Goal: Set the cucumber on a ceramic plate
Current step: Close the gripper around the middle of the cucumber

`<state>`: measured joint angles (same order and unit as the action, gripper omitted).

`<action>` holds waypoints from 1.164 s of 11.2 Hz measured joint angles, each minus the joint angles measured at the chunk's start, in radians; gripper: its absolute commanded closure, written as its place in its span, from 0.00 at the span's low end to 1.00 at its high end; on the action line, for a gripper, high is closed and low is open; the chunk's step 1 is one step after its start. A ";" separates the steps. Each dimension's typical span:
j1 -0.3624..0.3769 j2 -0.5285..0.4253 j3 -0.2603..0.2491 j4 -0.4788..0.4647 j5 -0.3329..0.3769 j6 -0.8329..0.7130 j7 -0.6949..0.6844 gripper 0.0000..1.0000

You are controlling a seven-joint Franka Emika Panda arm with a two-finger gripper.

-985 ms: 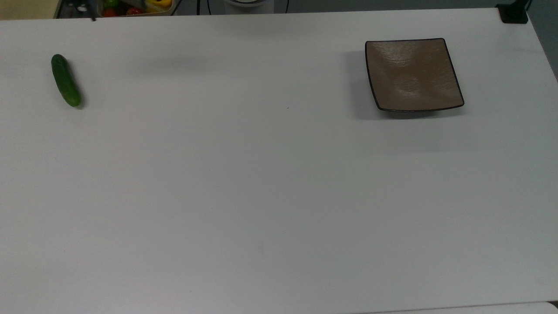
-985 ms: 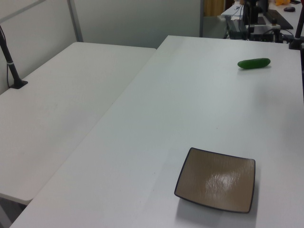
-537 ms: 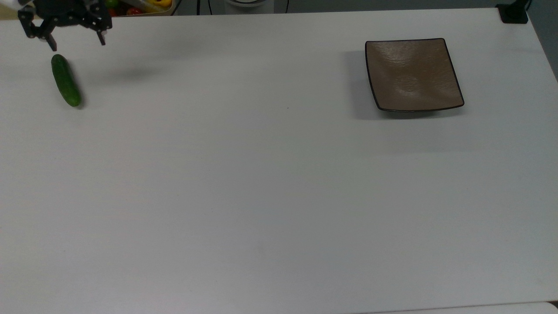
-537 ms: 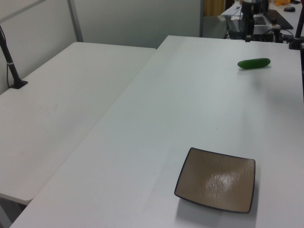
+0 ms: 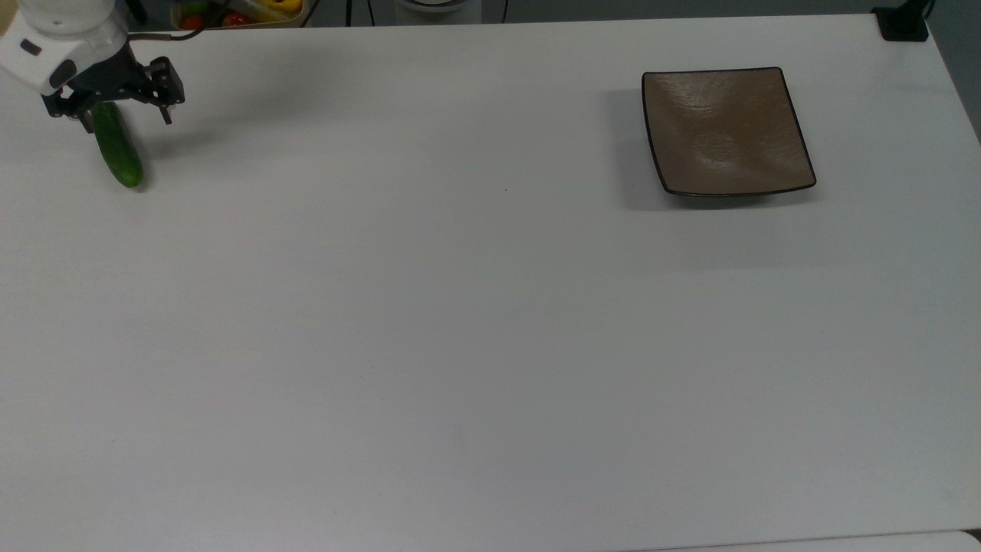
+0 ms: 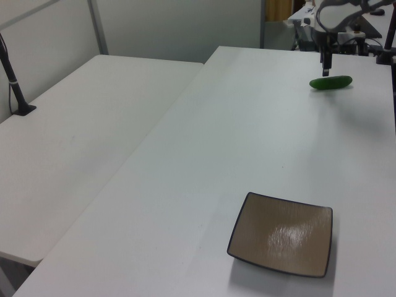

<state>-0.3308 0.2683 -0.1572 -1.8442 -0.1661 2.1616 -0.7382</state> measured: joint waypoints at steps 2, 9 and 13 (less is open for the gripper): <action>-0.023 0.028 0.000 -0.018 -0.021 0.053 0.000 0.00; -0.059 0.122 -0.010 -0.028 -0.074 0.131 -0.001 0.16; -0.059 0.132 -0.010 -0.028 -0.083 0.131 -0.001 0.80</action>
<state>-0.3896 0.4007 -0.1673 -1.8720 -0.2492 2.2925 -0.7389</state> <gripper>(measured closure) 0.273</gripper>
